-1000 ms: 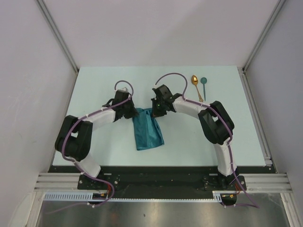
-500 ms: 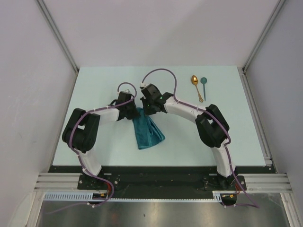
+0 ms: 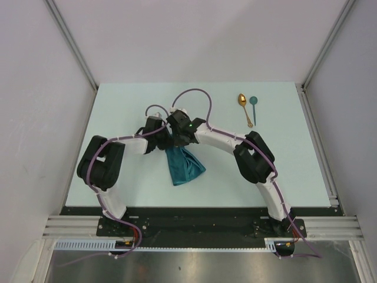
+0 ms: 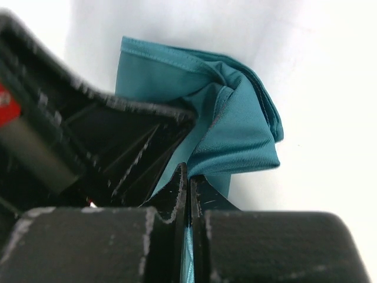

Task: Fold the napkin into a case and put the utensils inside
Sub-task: Fold the 2/3-rectangle-folded napkin at the center of the board.

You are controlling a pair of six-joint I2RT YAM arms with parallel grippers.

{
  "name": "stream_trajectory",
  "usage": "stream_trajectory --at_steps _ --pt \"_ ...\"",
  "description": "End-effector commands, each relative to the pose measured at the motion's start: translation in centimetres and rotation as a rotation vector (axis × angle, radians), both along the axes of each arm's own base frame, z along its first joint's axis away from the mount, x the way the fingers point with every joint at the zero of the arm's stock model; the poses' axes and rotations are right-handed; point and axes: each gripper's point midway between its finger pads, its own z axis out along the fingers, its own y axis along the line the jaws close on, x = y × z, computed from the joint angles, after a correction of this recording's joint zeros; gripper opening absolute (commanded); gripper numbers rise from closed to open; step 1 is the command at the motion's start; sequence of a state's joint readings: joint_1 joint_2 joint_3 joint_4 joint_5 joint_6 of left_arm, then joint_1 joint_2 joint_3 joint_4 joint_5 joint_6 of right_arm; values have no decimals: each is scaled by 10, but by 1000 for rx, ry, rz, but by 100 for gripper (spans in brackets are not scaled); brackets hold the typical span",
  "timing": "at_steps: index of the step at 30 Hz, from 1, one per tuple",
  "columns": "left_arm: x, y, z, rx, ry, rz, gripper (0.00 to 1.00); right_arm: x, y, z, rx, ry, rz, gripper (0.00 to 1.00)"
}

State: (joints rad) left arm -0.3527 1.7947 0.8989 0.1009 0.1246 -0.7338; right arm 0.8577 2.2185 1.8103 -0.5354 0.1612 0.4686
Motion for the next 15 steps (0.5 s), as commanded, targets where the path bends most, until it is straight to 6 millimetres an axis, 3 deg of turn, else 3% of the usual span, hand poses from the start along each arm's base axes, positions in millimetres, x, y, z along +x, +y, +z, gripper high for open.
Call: stream_trajectory --at_steps 1,6,9,12,15 --pt "-6 -4 25 -53 -22 -13 0 9 1 2 34 1 -60 0" --pt "-14 0 50 -81 -28 1 4 13 -4 7 21 -24 -56 0" --pt "-17 21 70 -56 -35 73 8 14 -6 7 10 -31 -51 0" --pt "-12 44 78 -20 -37 124 8 15 -8 5 -5 -34 -53 0" --pt "-7 57 64 7 10 167 4 16 -7 4 -10 -41 -56 0"
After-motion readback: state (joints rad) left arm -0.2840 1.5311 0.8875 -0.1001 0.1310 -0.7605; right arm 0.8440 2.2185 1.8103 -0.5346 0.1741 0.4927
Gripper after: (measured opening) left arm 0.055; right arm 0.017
